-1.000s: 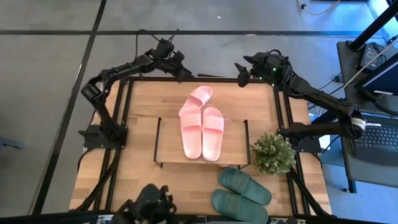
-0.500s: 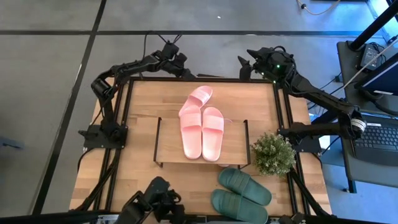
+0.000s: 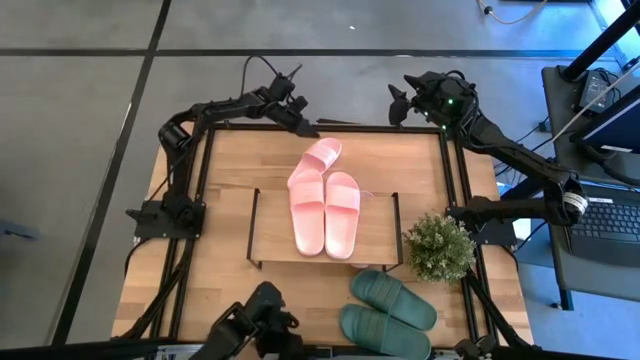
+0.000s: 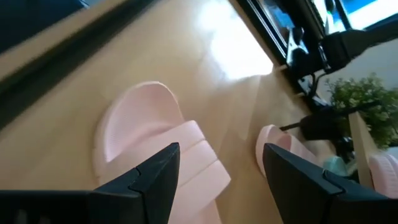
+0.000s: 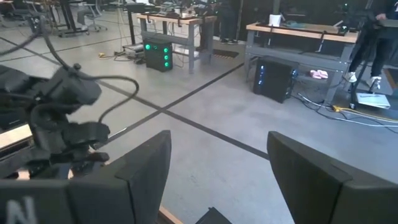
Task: Pick and place slides into the shelf
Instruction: Put the pink slipper under the shelf
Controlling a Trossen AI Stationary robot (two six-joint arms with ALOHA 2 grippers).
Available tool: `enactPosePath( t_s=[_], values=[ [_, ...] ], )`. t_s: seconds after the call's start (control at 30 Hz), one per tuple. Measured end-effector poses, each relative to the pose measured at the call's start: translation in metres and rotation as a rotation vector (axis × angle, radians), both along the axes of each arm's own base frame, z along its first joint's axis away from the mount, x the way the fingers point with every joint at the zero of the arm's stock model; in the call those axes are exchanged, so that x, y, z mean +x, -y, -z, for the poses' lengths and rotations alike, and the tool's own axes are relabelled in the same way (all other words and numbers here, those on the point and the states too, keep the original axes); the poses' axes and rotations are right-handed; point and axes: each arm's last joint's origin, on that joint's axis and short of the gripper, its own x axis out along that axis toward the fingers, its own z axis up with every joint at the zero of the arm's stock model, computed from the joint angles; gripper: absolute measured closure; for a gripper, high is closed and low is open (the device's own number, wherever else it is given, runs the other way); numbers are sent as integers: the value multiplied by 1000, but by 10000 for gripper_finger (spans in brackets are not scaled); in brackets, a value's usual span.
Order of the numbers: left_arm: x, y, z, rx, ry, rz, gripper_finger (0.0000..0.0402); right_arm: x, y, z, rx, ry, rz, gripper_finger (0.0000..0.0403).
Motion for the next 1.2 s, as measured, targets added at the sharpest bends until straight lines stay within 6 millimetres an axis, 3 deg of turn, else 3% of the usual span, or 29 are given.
enactPosePath(
  t_s=[0.33, 0.6, 1.0, 1.2],
  values=[
    [22, -17, 12, -34, 15, 29, 180, 0, 0, 3, 21, -25, -1, 137],
    [38, -6, 8, -38, 62, 147, 180, 0, -1, 5, 35, -39, -1, 137],
    [34, -5, 12, -241, -55, -9, 190, 0, 0, 5, 36, -38, 0, 137],
    [24, 3, 17, -346, -202, -69, 190, -1, -1, 7, 48, -54, 0, 137]
  ],
)
